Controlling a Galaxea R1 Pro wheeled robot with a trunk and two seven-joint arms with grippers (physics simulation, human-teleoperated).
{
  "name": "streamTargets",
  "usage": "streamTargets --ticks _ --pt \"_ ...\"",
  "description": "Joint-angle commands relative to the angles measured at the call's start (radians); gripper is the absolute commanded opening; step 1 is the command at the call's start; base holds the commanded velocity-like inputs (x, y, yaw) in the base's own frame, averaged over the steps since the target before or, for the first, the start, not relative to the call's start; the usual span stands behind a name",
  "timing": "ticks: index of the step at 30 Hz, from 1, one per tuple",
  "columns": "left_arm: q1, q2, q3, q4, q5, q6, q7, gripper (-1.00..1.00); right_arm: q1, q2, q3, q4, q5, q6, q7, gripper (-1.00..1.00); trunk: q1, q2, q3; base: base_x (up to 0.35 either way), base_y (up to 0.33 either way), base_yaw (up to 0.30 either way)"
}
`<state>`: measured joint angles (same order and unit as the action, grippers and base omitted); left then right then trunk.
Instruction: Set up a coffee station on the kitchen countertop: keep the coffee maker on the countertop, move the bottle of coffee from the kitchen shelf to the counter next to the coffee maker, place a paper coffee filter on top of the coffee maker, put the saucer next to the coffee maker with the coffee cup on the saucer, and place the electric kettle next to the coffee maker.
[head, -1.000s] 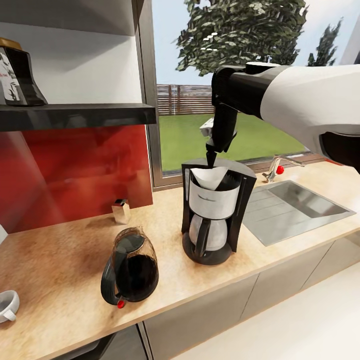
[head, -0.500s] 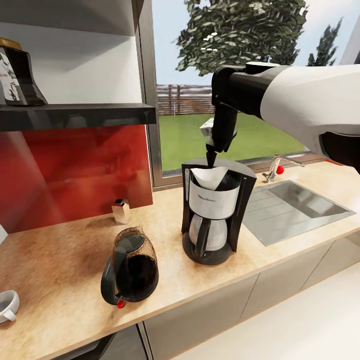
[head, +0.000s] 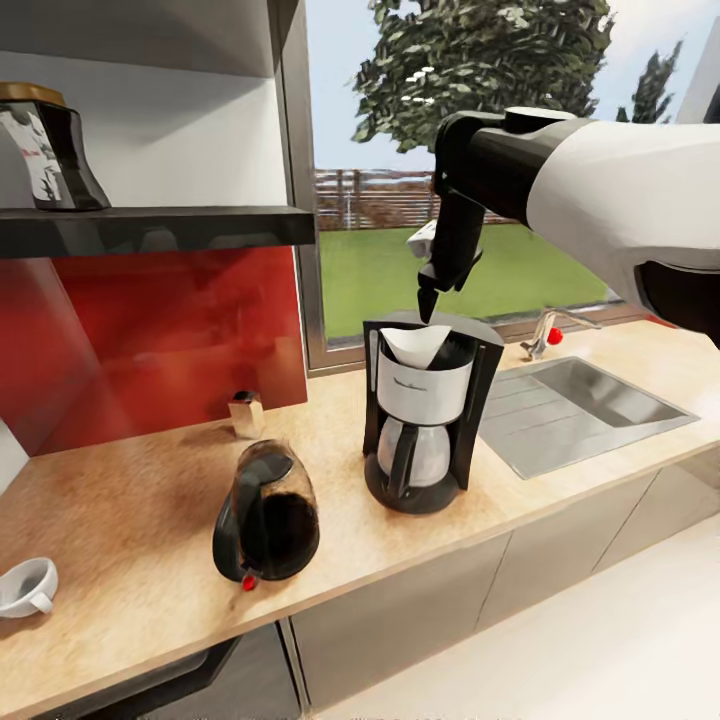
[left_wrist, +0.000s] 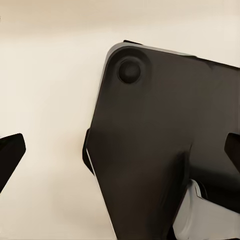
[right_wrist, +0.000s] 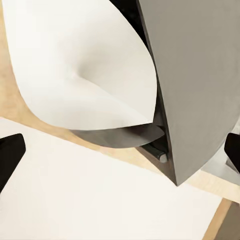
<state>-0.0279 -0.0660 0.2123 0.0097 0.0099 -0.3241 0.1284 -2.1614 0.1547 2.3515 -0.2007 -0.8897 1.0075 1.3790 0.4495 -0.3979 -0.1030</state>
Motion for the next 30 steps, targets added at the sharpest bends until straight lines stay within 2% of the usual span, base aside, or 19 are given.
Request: streamTargets --ticks 1,9,17,30 --pt "-0.001 0.000 0.002 0.001 0.001 -0.004 0.002 1.00 -0.002 0.000 0.005 -0.001 -0.003 0.006 0.003 1.00 0.001 -0.002 -0.002 -0.024 0.000 0.000" --pt "-0.001 0.002 0.001 0.001 0.001 -0.004 0.005 1.00 -0.002 -0.001 0.005 0.000 -0.002 0.006 0.003 1.00 0.001 -0.002 -0.002 -0.023 0.000 0.000" --pt "-0.001 0.007 0.001 0.000 0.001 -0.004 0.007 1.00 -0.002 -0.004 0.005 0.002 -0.002 0.006 0.003 1.00 0.001 -0.002 -0.002 -0.272 0.000 -0.001" --pt "-0.001 0.011 0.000 0.000 0.001 -0.004 0.007 1.00 0.002 -0.017 0.005 0.009 0.001 0.007 0.003 1.00 0.001 -0.002 0.010 -0.026 0.000 -0.225"
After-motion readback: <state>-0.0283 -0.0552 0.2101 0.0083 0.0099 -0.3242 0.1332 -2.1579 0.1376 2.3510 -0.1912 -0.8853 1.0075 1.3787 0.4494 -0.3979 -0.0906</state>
